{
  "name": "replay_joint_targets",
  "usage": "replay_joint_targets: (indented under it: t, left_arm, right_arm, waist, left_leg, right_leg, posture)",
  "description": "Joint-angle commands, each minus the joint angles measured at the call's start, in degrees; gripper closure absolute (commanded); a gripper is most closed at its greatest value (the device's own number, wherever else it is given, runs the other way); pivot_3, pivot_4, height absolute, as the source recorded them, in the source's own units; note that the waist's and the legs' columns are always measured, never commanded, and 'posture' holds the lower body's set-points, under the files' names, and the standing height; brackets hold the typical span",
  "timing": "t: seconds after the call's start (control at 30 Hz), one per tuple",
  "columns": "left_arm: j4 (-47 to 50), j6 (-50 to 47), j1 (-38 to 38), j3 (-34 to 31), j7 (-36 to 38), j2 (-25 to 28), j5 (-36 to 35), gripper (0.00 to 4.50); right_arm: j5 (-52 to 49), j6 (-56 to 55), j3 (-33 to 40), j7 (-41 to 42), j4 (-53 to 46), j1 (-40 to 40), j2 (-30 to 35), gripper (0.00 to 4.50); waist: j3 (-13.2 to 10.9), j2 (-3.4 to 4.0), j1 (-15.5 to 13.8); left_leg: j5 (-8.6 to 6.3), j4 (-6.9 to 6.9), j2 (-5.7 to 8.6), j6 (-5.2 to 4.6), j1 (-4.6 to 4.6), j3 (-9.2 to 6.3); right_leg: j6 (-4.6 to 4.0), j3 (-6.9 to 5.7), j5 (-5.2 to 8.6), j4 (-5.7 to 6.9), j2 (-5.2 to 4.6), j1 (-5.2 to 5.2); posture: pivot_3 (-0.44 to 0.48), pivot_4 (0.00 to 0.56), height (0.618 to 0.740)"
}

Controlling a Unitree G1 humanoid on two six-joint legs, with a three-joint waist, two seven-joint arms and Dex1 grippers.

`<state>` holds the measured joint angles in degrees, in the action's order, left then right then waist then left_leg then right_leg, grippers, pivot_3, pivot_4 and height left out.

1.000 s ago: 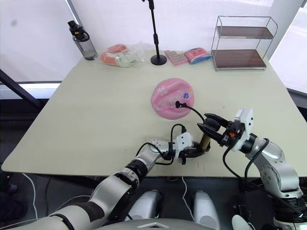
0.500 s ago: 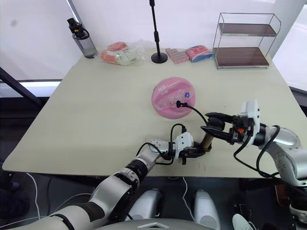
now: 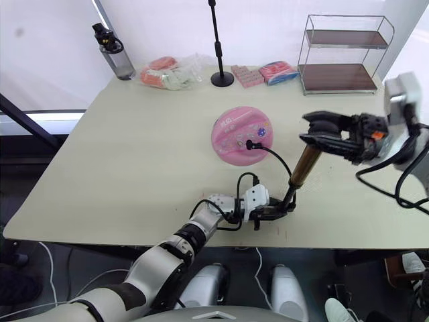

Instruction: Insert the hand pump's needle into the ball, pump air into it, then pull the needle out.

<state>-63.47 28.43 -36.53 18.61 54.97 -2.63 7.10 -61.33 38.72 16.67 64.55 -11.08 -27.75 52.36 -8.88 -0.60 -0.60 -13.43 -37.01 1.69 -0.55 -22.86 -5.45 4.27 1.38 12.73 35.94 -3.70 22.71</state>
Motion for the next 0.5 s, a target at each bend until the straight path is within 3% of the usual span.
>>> replay_joint_targets:
  t: [0.03, 0.5]
  left_arm:
    - [-4.79, -1.81, 2.94, 2.47, -0.29, 2.37, 4.11, 3.47]
    - [-7.04, -9.44, 1.31, 5.36, 0.88, 4.02, 6.66, 3.47]
  right_arm:
    - [-4.27, 0.65, 6.46, -1.54, -0.47, -4.10, 1.41, 2.58]
    - [-2.90, 0.99, 4.66, -0.58, -6.26, -3.46, 0.41, 2.58]
  waist:
    - [-0.04, -0.06, -0.05]
    - [-0.12, 0.04, -0.03]
  left_leg:
    - [0.00, 0.01, 0.00, 0.00, -0.02, -0.02]
    - [0.00, -0.02, 0.03, 0.00, -0.04, -0.02]
  right_leg:
    - [-0.03, -0.02, -0.02, 0.00, 0.00, 0.00]
    - [0.12, -0.05, 0.05, -0.01, -0.03, 0.01]
  posture:
    - [0.000, 0.150, 0.731]
    - [0.000, 0.150, 0.731]
